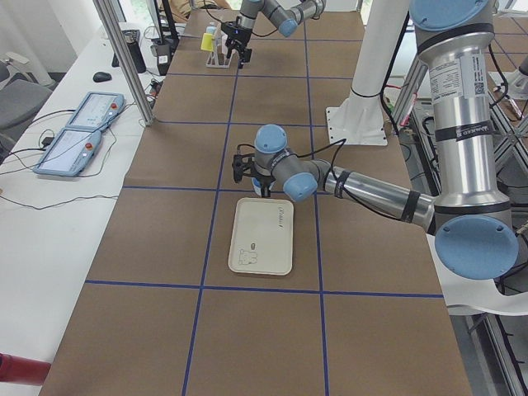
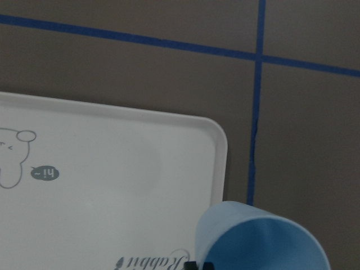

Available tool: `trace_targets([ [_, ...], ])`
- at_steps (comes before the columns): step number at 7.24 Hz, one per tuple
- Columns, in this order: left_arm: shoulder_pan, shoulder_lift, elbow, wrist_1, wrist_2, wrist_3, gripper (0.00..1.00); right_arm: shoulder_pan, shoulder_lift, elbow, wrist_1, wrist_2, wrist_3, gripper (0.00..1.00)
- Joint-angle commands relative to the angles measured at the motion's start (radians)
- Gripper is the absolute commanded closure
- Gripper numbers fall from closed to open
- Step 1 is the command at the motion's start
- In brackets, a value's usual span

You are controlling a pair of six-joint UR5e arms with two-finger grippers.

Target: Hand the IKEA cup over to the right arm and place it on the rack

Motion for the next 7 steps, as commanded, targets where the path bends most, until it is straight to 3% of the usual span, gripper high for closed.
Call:
trace_targets([
  [1, -0.002, -0.195, 0.005, -0.002, -0.025, -0.346, 1.0, -0.037, 0.042, -0.138, 0.329, -0.028, -0.002, 0.01],
  [3, -0.001, -0.371, 0.037, -0.002, -0.03, -0.582, 1.0, -0.082, 0.089, -0.188, 0.389, -0.109, -0.002, 0.01],
  [5, 0.001, -0.493, 0.103, -0.014, -0.077, -0.739, 1.0, -0.149, 0.086, -0.203, 0.628, -0.203, -0.011, 0.01],
  [7, 0.014, -0.551, 0.175, -0.142, -0.087, -0.883, 1.0, -0.21, 0.08, -0.246, 0.875, -0.258, -0.063, 0.01],
])
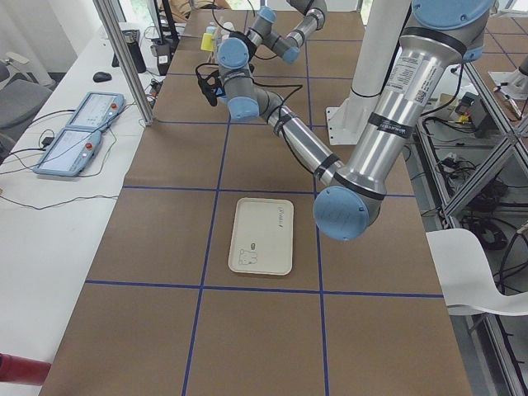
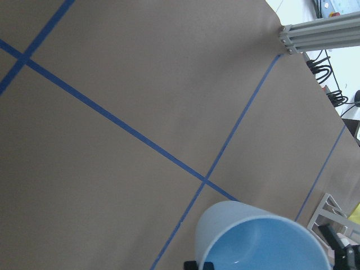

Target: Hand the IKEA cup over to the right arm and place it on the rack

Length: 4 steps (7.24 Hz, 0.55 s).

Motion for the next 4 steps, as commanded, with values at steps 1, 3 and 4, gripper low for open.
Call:
trace_targets([
  [1, 0.028, -0.063, 0.089, -0.157, -0.01, -0.15, 1.0, -0.069, -0.002, -0.053, 0.246, -0.048, -0.112, 0.01],
  [3, 0.055, -0.079, 0.103, -0.192, -0.01, -0.182, 1.0, -0.094, -0.002, -0.064, 0.308, -0.103, -0.122, 0.01],
  [4, 0.072, -0.09, 0.103, -0.192, -0.01, -0.19, 1.0, -0.094, -0.002, -0.062, 0.313, -0.103, -0.134, 0.01],
])
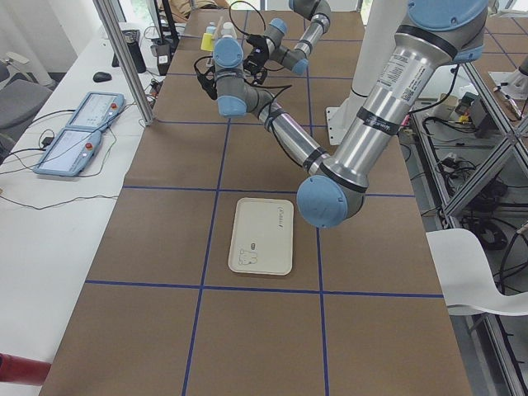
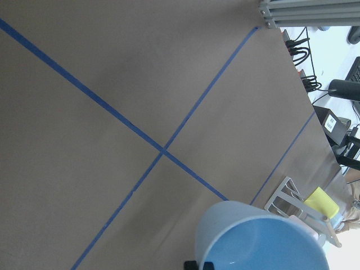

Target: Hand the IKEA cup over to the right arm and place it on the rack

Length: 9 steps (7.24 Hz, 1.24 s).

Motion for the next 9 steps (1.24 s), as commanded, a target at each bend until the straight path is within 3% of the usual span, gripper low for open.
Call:
trace_targets([
  [1, 0.033, -0.015, 0.002, -0.008, 0.0, -0.013, 1.0, -0.006, 0.008, 0.0, 0.022, -0.013, -0.064, 0.01],
  [9, 0.097, -0.04, 0.005, -0.007, 0.003, -0.004, 1.0, 0.006, 0.017, 0.009, 0.019, -0.022, -0.172, 0.02],
])
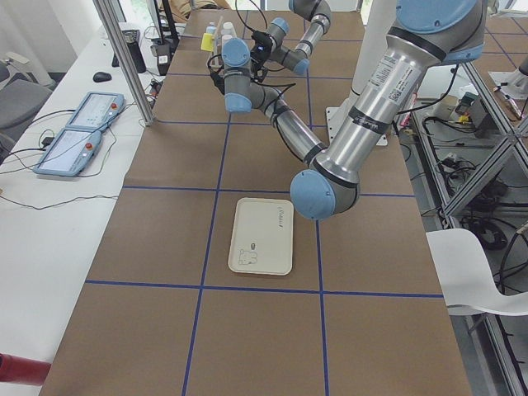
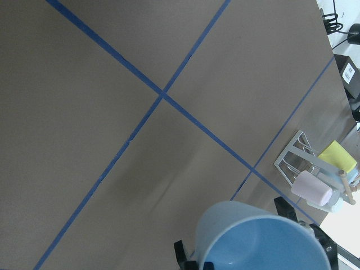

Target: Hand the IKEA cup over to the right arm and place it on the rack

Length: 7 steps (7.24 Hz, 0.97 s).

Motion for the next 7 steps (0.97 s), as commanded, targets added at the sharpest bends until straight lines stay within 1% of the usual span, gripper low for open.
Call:
trace_targets([
  [1, 0.007, -0.008, 0.001, 0.001, 0.001, 0.0, 1.0, 0.0, 0.002, 0.0, -0.002, -0.021, -0.003, 0.12],
  [2, 0.007, -0.013, 0.002, 0.002, 0.003, 0.0, 1.0, 0.0, -0.001, 0.0, -0.003, -0.038, -0.003, 0.23],
  [3, 0.007, -0.013, 0.002, 0.002, 0.003, 0.002, 1.0, 0.0, -0.007, 0.002, -0.003, -0.043, -0.003, 0.41],
  [4, 0.007, -0.016, 0.002, 0.002, 0.003, 0.002, 1.0, 0.0, -0.011, 0.002, -0.003, -0.063, -0.003, 0.54],
  [5, 0.007, -0.022, 0.005, 0.002, 0.003, 0.002, 0.96, -0.003, -0.012, 0.002, -0.003, -0.074, -0.003, 0.56],
  [6, 0.007, -0.037, 0.011, 0.005, 0.003, -0.004, 0.93, -0.004, -0.014, 0.002, -0.003, -0.074, -0.003, 0.56],
  [7, 0.005, -0.038, 0.013, 0.004, 0.003, 0.0, 0.56, -0.004, -0.014, 0.002, -0.005, -0.075, -0.003, 0.56],
])
